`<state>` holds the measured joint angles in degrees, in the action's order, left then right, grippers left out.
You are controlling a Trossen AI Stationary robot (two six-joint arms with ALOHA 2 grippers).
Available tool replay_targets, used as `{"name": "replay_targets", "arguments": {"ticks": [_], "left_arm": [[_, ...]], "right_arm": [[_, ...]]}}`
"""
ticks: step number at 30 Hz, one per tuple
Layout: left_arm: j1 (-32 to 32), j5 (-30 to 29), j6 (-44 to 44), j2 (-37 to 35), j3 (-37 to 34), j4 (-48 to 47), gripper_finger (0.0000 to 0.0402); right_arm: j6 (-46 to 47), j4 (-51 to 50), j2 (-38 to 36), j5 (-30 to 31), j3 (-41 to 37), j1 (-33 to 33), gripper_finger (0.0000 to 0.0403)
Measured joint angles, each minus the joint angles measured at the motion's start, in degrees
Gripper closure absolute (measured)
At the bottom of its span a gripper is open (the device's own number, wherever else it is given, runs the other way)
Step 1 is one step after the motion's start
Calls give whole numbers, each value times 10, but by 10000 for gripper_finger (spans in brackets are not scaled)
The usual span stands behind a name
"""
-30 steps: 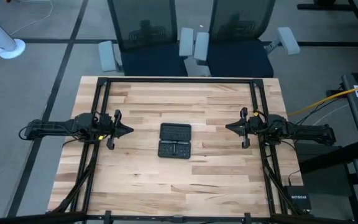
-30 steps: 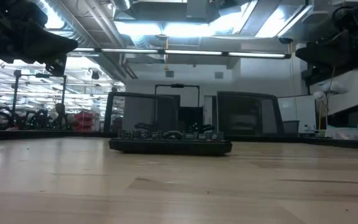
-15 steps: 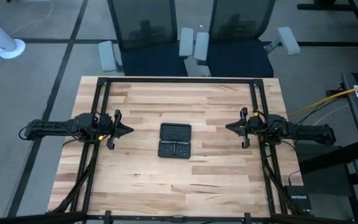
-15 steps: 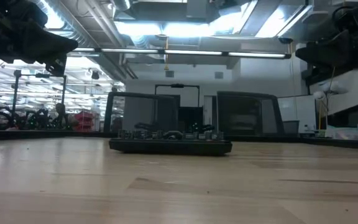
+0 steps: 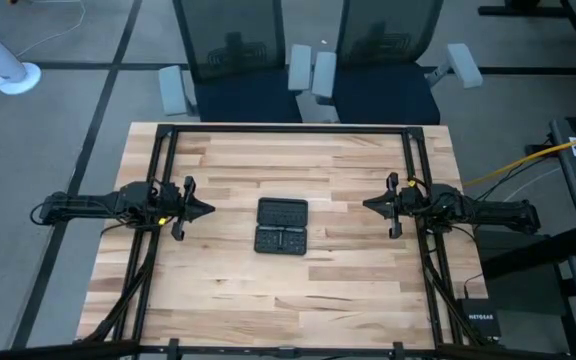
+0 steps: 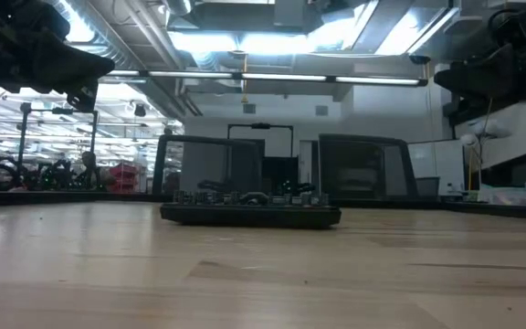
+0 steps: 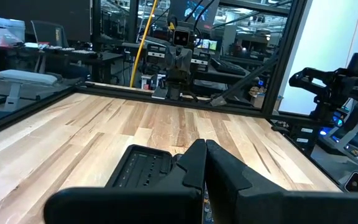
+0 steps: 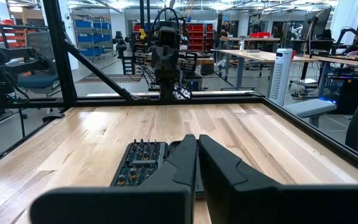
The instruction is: Prefit tool cases
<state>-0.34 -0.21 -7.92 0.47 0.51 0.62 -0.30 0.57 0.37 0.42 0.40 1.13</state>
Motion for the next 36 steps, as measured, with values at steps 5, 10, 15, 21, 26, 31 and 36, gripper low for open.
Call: {"name": "replay_targets", "arguments": {"ticks": [5,10,15,21,26,31,36], "left_arm": [[0,0,3,0,0,66,402],[8,-42,37,2,0,176,402],[42,-64,-16,83,117,228,402],[55,28,38,309,368,-143,402],[47,96,26,429,456,-251,402],[26,100,-80,482,457,-265,402],[3,40,-203,500,457,-289,402]], "right_arm": [[0,0,0,0,0,0,381],[0,0,0,0,0,0,381],[0,0,0,0,0,0,381],[0,0,0,0,0,0,381],[0,0,0,0,0,0,381],[0,0,0,0,0,0,381],[3,21,0,10,0,0,381]]}}
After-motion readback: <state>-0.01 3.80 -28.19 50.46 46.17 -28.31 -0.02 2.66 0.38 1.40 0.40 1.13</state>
